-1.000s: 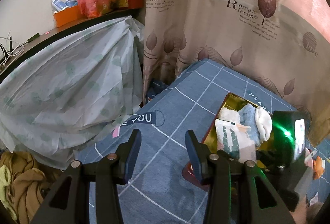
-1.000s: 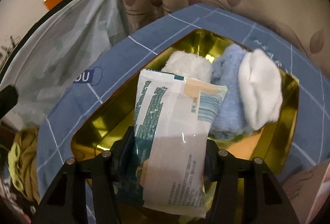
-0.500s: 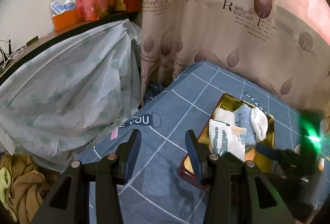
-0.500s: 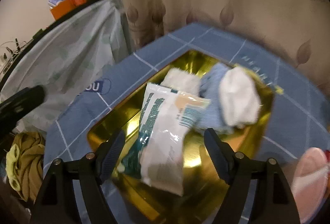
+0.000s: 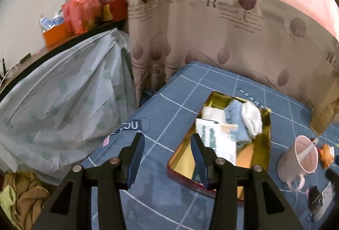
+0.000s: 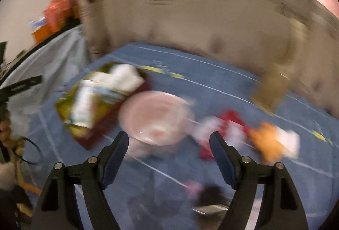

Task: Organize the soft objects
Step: 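Grasp the pink floral wipe with the right gripper while the left gripper grasps the black-and-gold pouch, then carry the black-and-gold pouch toward the gold tin with the left gripper, then lower the pouch into the gold tin and open the left gripper, then carry the pink floral wipe toward the gold tin with the right gripper, then lower the wipe into the gold tin and open the right gripper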

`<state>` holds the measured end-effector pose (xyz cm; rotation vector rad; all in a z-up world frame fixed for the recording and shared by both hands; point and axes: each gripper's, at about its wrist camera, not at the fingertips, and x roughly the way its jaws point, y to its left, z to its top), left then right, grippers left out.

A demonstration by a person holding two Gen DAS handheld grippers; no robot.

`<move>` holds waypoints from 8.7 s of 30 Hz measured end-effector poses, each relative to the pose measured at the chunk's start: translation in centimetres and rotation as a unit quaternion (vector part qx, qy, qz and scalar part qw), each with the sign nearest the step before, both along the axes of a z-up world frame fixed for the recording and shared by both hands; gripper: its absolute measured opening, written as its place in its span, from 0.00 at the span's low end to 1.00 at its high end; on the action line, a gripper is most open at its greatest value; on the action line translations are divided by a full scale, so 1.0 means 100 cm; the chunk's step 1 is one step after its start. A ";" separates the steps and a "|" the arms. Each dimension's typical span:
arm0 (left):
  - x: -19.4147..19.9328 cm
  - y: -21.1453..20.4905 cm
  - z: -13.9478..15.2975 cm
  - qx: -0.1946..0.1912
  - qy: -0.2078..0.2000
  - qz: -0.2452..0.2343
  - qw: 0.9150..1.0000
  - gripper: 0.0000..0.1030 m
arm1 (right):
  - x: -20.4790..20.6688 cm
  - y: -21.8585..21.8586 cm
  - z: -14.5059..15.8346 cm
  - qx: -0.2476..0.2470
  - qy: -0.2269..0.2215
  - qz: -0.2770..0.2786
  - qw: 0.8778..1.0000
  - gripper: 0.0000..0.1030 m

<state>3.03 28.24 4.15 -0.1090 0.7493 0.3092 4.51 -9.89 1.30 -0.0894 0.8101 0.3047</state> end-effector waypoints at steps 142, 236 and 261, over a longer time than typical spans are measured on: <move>0.054 -0.154 -0.028 0.008 0.123 -0.205 0.971 0.30 | -0.036 -0.198 -0.102 0.043 0.088 -0.156 0.983 0.31; 0.024 -0.072 -0.055 -0.022 0.090 -0.143 0.985 0.53 | -0.040 -0.136 -0.052 0.013 0.049 -0.119 0.992 0.22; 0.011 0.003 -0.029 -0.084 0.040 -0.057 0.994 0.53 | -0.005 0.130 -0.010 0.035 0.028 0.177 0.983 0.22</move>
